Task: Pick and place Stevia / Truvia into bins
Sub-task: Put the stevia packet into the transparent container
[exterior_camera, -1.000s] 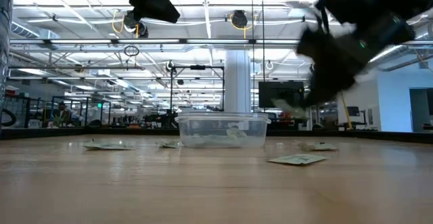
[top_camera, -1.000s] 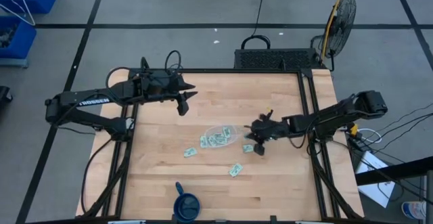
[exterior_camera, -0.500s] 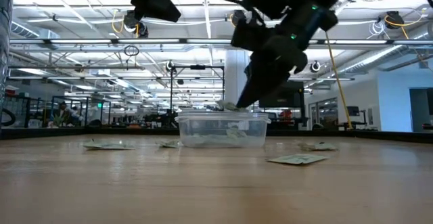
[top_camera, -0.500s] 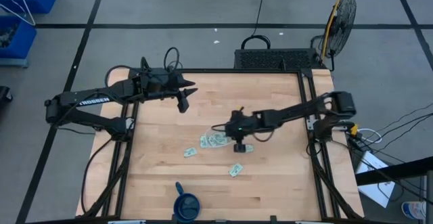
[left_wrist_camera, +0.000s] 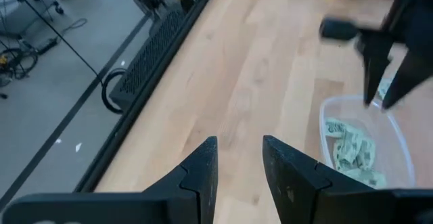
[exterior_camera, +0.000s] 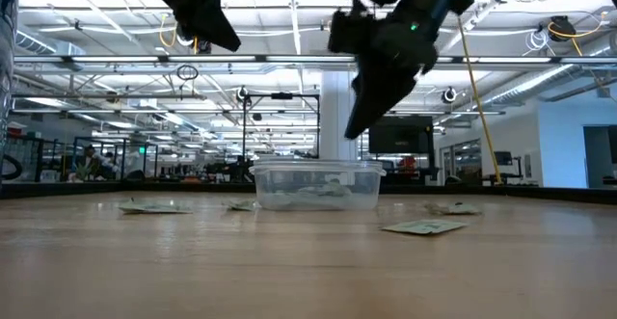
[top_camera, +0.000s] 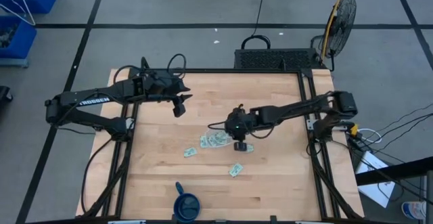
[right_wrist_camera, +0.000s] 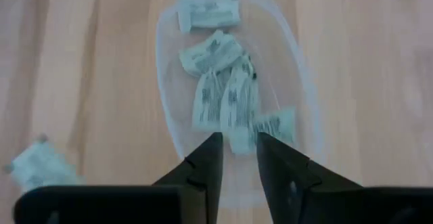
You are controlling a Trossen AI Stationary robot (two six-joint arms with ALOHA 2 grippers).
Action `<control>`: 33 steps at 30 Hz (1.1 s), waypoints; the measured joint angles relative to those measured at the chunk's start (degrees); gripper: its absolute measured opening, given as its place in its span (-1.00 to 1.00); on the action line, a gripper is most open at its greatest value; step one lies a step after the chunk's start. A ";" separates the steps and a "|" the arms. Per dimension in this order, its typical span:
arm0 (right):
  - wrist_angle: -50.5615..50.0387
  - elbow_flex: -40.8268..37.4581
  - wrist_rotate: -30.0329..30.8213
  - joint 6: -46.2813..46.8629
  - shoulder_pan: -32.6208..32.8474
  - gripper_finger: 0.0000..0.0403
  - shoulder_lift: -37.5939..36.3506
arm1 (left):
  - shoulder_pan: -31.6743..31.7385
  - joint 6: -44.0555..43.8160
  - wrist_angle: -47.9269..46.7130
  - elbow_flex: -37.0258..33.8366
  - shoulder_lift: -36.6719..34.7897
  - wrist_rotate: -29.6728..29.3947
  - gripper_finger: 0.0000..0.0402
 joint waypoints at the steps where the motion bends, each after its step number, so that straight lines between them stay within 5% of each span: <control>1: -2.25 0.00 -0.02 0.54 0.34 -0.55 -1.23 | -0.08 -0.22 -0.35 0.00 0.00 0.00 -0.38; 8: -15.30 -0.99 -0.53 -1.06 7.70 -0.53 -5.33 | -0.56 -0.20 -0.38 0.00 0.00 0.02 -0.38; 16: 0.65 -12.04 -0.54 6.64 11.35 -0.48 -4.88 | -0.71 -0.24 -0.33 0.00 0.00 0.04 -0.38; 27: 7.26 -21.53 -0.58 7.37 7.97 -0.40 -4.95 | -0.69 -1.66 -0.37 0.00 0.00 0.02 -0.38; 33: 8.46 -23.54 -0.50 6.91 7.64 -0.56 -5.18 | -0.69 -2.06 -0.37 0.00 0.00 0.02 -0.38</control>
